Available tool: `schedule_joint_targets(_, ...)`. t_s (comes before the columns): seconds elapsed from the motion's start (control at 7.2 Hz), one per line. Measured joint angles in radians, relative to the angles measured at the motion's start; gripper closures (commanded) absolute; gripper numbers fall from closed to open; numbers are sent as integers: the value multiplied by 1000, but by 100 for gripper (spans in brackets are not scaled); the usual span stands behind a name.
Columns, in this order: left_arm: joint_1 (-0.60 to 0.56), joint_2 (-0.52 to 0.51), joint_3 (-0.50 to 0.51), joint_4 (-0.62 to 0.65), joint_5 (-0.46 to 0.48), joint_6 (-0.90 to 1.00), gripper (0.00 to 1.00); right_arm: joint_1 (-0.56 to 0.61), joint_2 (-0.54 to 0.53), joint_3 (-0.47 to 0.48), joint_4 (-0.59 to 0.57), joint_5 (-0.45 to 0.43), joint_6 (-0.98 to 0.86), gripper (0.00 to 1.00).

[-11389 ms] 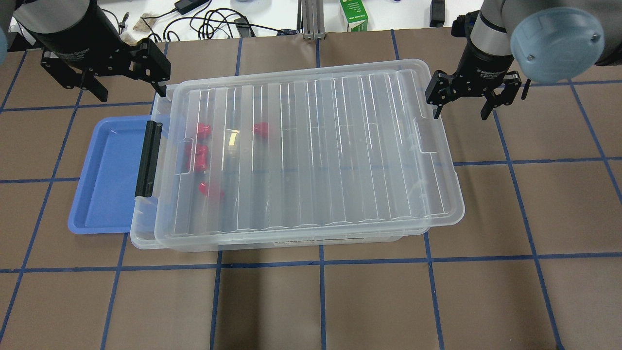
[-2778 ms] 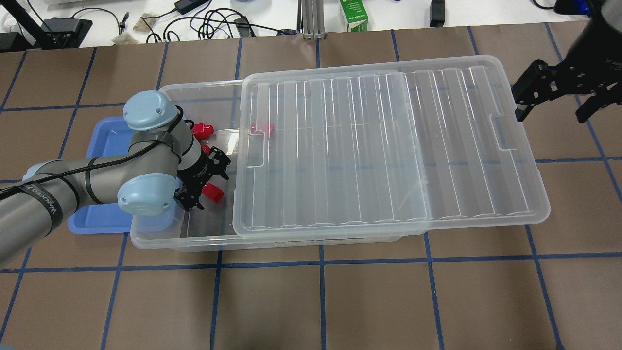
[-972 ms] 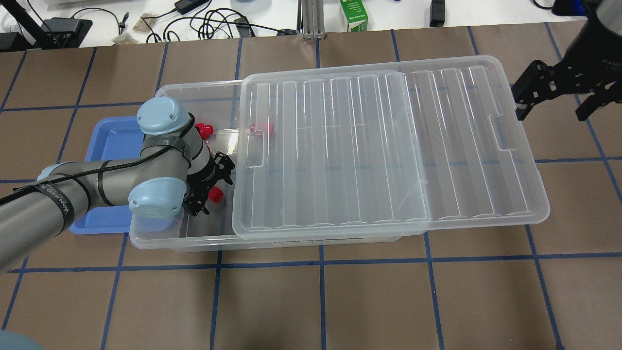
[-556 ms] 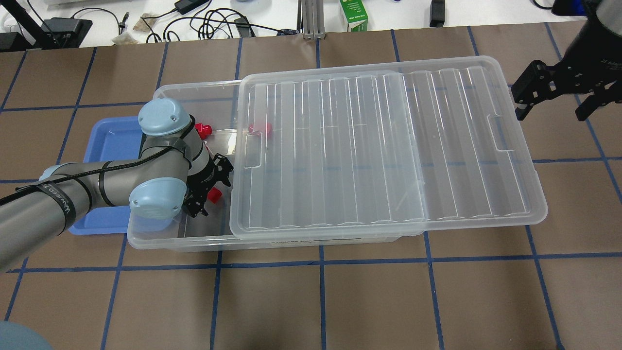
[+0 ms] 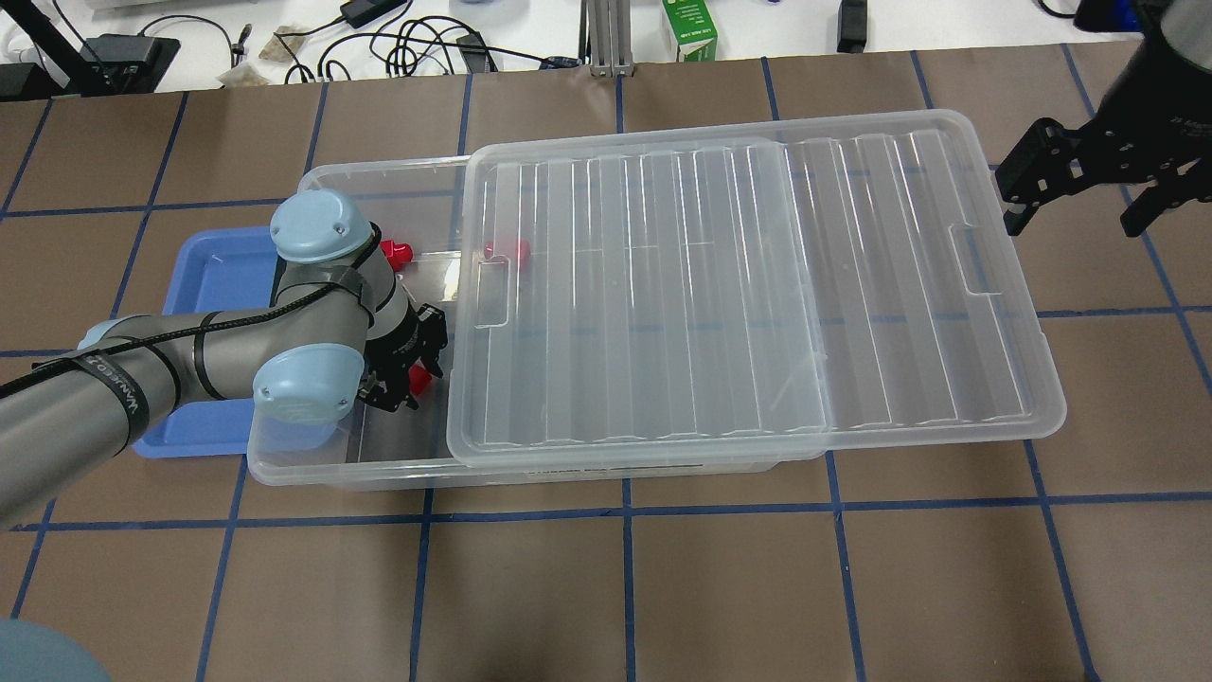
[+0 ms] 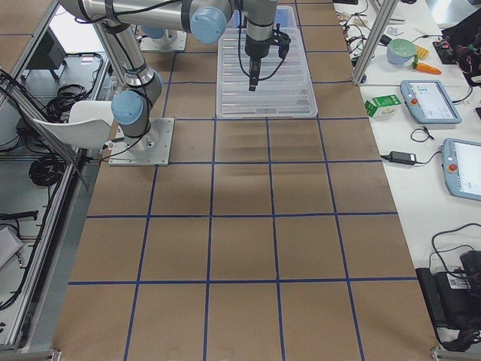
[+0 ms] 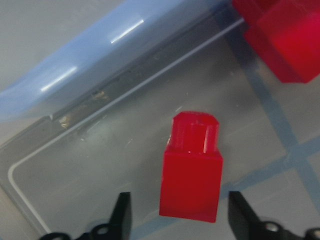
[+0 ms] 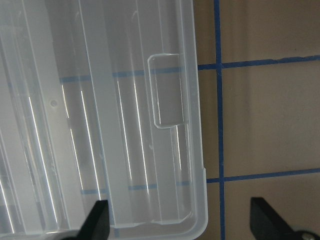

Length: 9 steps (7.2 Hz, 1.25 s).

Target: Place red block in blue tray from box

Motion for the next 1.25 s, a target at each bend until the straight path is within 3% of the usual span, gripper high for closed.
schedule_joint_targets(0.14,0,0,1,0,1,3,81,0,0,1,-1,-1,-1,0)
schedule_joint_targets(1.25,-10,98,57,-71,2,77,81,-1,11,0,-2,-2,3,0)
